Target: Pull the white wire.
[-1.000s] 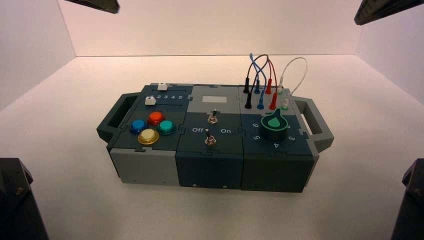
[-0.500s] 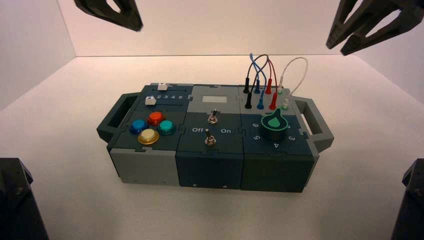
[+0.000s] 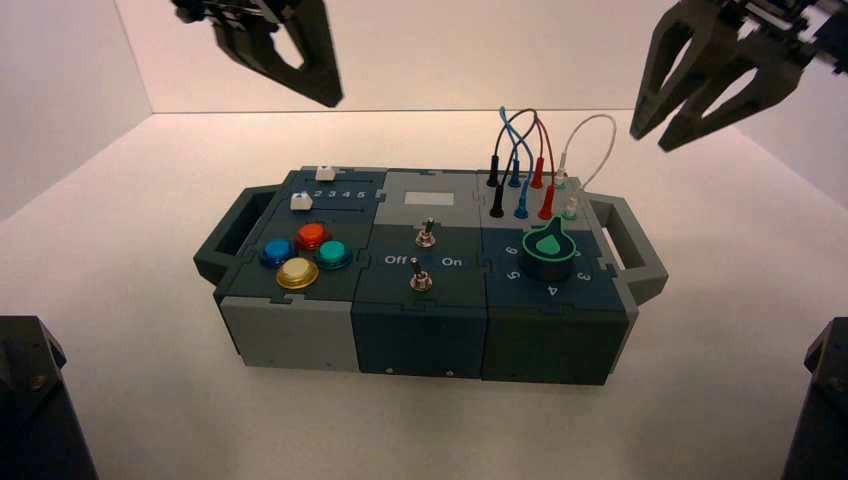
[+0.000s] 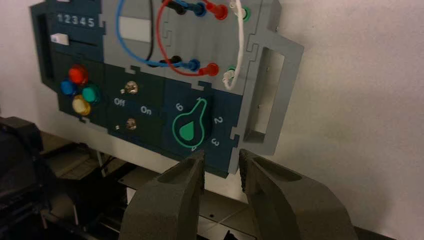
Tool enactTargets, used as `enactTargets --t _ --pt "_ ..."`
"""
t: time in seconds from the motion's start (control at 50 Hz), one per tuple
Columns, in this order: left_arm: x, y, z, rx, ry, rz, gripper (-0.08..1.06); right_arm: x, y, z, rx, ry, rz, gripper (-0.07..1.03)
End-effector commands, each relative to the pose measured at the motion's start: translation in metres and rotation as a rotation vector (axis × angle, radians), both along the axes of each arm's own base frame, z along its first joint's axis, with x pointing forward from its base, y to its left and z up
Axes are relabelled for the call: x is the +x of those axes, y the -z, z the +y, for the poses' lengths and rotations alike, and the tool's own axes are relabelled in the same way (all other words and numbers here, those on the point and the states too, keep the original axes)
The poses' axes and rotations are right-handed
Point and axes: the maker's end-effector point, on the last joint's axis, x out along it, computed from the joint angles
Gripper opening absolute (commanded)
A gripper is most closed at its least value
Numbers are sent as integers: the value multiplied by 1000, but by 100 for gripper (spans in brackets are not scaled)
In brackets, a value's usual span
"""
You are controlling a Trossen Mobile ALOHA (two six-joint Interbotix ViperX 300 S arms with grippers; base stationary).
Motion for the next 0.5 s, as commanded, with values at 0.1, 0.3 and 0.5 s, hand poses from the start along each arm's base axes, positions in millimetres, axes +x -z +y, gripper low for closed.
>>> enactTargets --t 0.1,0.3,0.5 --pt "1 -6 -16 -5 36 -4 -3 16 0 4 1 7 -21 38" --pt "-3 1 -29 19 72 13 -3 22 11 7 -11 -2 3 38" --pt "-6 12 -36 55 85 54 -3 33 20 21 -23 -38 22 38"
